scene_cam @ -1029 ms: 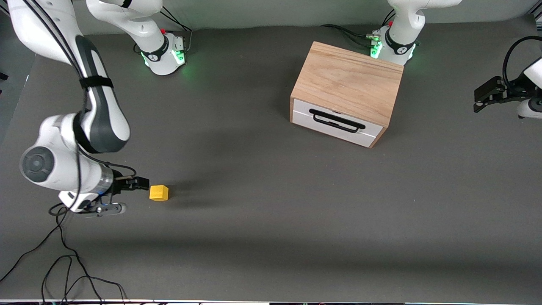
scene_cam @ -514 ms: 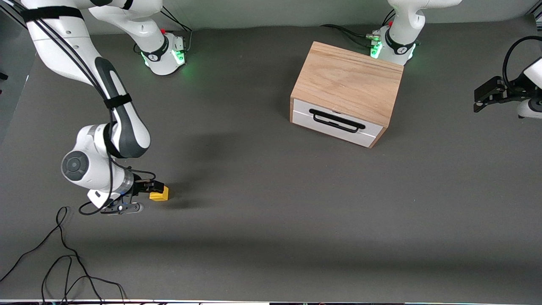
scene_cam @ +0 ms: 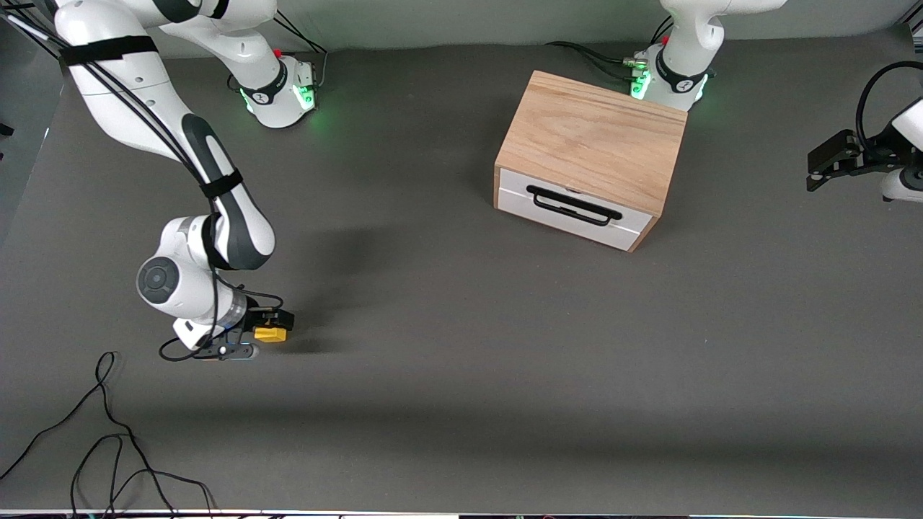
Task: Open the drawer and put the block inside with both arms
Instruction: 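Lower the right gripper and close it on the yellow cube, then lift the yellow cube with the right gripper and draw it back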
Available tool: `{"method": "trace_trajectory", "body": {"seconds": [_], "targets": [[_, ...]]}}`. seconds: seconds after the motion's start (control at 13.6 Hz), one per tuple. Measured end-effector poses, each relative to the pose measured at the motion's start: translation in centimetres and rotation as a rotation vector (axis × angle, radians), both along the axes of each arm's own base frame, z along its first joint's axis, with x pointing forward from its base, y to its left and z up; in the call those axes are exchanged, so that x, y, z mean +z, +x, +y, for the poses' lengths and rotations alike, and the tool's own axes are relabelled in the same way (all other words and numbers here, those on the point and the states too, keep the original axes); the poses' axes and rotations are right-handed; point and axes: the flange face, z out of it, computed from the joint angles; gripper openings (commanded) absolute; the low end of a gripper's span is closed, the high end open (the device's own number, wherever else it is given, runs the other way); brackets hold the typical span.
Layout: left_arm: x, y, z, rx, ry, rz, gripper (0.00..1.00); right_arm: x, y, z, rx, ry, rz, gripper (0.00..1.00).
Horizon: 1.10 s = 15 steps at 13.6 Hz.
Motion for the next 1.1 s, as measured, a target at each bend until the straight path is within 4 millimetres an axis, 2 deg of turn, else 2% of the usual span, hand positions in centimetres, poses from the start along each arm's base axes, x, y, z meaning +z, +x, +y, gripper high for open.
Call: {"method": "trace_trajectory", "body": {"seconds": [0.29,0.51,0.59,0.73,0.88,0.96,1.1], "targets": [[0.0,0.0,0.0,0.0,0.0,0.0,1.0,-1.6,0.1,-0.1,-0.006,-0.005,-0.024,1.0],[0.0,0.0,0.0,0.0,0.0,0.0,1.0,-1.7,0.2,-0.4,-0.011,-0.008,-0.027,1.0],[0.0,0.0,0.0,0.0,0.0,0.0,1.0,-1.7,0.2,-0.4,-0.011,-0.008,-0.027,0.91],[0.0,0.0,0.0,-0.001,0.0,0.0,1.0,-1.6,0.2,-0.4,-0.011,-0.008,-0.028,0.51],[0.0,0.0,-0.1,-0.002,0.0,0.0,1.0,-1.6,0.3,-0.4,-0.012,-0.008,-0.03,0.3],[0.0,0.0,-0.1,-0.002,0.0,0.0,1.0,-1.5,0.4,-0.5,-0.012,-0.008,-0.032,0.23],[0.0,0.0,-0.1,-0.002,0.0,0.0,1.0,-1.5,0.4,-0.5,-0.012,-0.008,-0.033,0.22]]}}
